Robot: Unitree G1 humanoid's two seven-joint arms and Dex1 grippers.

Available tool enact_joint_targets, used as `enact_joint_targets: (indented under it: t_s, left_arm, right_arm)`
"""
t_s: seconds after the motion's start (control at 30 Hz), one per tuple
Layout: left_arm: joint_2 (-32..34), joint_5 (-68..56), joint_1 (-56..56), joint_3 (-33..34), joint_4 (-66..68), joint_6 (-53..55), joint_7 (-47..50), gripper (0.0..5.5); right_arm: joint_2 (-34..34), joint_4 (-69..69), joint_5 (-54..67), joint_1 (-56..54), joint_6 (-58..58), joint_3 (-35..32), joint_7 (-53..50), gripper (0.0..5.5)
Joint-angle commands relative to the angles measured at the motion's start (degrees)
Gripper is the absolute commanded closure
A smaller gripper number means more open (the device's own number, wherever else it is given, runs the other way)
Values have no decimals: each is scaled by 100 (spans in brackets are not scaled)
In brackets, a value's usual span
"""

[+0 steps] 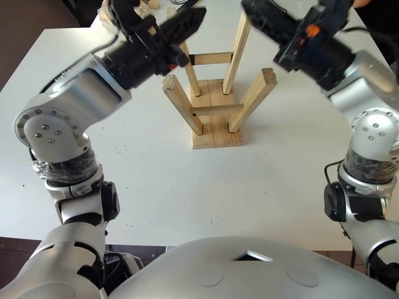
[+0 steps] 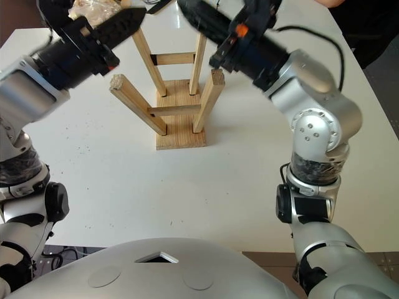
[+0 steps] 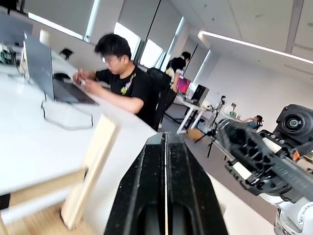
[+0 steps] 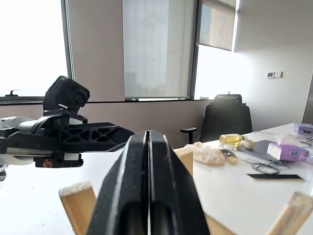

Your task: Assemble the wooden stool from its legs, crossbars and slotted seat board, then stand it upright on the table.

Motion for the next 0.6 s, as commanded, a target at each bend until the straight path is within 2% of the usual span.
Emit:
enact_joint_targets:
  t_s: [0.03, 0.17, 0.37, 0.47, 0.53, 0.6]
  left_arm:
    - [-94, 425, 733, -374, 277, 72, -198, 548]
    - [-132, 473, 834, -391, 368, -80, -335, 548]
    - [-46, -21, 249, 174, 43, -667, -214, 548]
    - [209, -70, 147, 842, -53, -1102, -251, 548]
    - [565, -45, 680, 1539, -122, -1220, -412, 548]
    - [675, 272, 1298, 1920, 187, -1306, -637, 548]
  right_arm:
    - [-170, 505, -826, 738, -401, 768, 167, 550]
    - [-87, 462, -711, 728, -477, 714, 185, 550]
    - [91, 151, 289, 36, -233, -223, -158, 550]
    - [-50, 431, 672, -291, -209, -873, -267, 550]
    - [-406, 856, 185, -302, -393, -708, 9, 550]
    - [-407, 1218, -203, -57, -634, -429, 164, 550]
